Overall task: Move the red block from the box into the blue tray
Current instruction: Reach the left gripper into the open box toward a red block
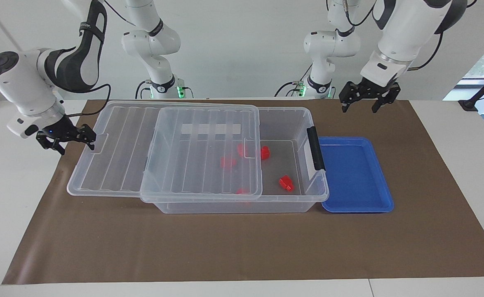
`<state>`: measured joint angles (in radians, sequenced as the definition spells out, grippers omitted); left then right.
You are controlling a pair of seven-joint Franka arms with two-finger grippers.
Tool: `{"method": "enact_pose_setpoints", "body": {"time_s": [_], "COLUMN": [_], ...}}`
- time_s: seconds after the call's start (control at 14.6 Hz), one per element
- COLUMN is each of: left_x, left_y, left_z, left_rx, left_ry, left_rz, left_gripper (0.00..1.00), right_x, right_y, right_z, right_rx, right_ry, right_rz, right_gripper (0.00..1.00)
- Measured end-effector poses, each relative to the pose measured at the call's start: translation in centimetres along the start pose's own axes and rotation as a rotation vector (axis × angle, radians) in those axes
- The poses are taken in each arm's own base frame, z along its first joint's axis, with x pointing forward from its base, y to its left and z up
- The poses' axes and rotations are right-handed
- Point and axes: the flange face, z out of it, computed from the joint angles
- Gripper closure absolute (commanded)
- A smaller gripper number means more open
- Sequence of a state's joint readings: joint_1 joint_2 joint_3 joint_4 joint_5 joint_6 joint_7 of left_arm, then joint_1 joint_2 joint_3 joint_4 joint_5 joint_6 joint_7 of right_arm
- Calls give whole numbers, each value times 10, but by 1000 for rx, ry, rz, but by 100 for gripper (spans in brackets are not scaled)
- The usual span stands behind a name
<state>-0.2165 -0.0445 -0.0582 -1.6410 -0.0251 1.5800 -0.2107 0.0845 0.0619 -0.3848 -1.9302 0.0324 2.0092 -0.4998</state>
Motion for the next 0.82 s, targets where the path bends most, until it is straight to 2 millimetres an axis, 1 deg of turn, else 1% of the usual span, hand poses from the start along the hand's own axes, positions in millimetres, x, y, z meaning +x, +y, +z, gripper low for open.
{"method": "enact_pose_setpoints", "body": {"time_s": [0.07, 0.21, 0.62, 0.75, 0.82], "left_x": [-1, -2, -2, 5, 11], "left_y": [15, 39, 86, 106, 115], "left_z": [4, 19, 81, 108, 125], "left_rx": [-3, -11, -19, -23, -22], "left_ry": [15, 38, 42, 42, 36], "left_rz": [-22, -72, -169, -191, -200], "left_gripper": [0, 0, 0, 0, 0], "right_x": [-1, -2, -2, 4, 8], "right_y": [2, 4, 7, 5, 1], "right_z": [0, 0, -3, -17, -31], "right_rx": [-1, -2, -5, -5, -1], "right_ry": [1, 2, 6, 6, 0], "right_rz": [0, 2, 6, 0, -1], "right_gripper": [0, 0, 0, 0, 0]}}
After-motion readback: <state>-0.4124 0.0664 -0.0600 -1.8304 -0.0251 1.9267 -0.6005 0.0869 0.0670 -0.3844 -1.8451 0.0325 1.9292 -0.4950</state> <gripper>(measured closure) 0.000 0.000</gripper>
